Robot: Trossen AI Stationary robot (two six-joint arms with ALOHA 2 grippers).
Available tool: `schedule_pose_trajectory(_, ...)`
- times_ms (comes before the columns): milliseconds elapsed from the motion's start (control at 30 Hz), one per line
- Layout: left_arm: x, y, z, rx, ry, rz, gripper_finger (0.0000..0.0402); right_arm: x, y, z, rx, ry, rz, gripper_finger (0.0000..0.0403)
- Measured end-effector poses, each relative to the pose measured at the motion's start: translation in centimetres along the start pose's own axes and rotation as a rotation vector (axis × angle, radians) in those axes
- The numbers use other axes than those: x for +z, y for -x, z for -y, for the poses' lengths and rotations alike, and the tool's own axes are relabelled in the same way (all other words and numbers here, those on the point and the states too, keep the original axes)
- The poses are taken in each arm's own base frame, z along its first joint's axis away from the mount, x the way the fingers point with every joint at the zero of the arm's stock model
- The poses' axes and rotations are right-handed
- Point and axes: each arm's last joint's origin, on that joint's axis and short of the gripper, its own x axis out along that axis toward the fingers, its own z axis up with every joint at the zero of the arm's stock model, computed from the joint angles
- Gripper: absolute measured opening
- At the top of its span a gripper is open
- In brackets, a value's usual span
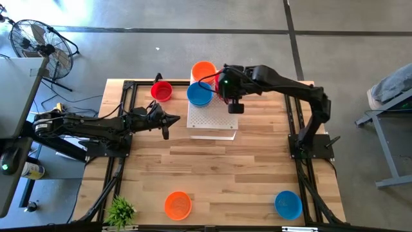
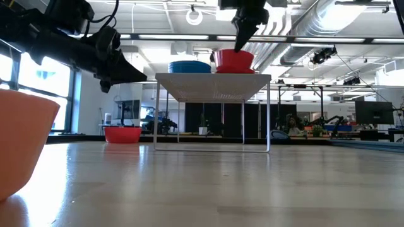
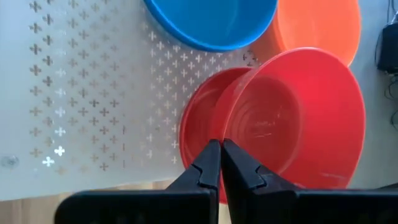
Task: Pick & Place Mini bowls
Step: Stack the red bowl on top of the red bowls on the shelf
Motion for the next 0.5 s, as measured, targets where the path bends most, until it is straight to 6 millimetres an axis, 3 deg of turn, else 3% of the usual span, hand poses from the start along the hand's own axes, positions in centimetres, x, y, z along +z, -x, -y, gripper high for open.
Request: schedule_pose_trajectory(500, 0.00, 0.00, 0.00, 0.000, 0.000, 0.000, 0.0003, -0.15, -0.58, 0.36, 0.056, 0.019, 0.002, 0.0000)
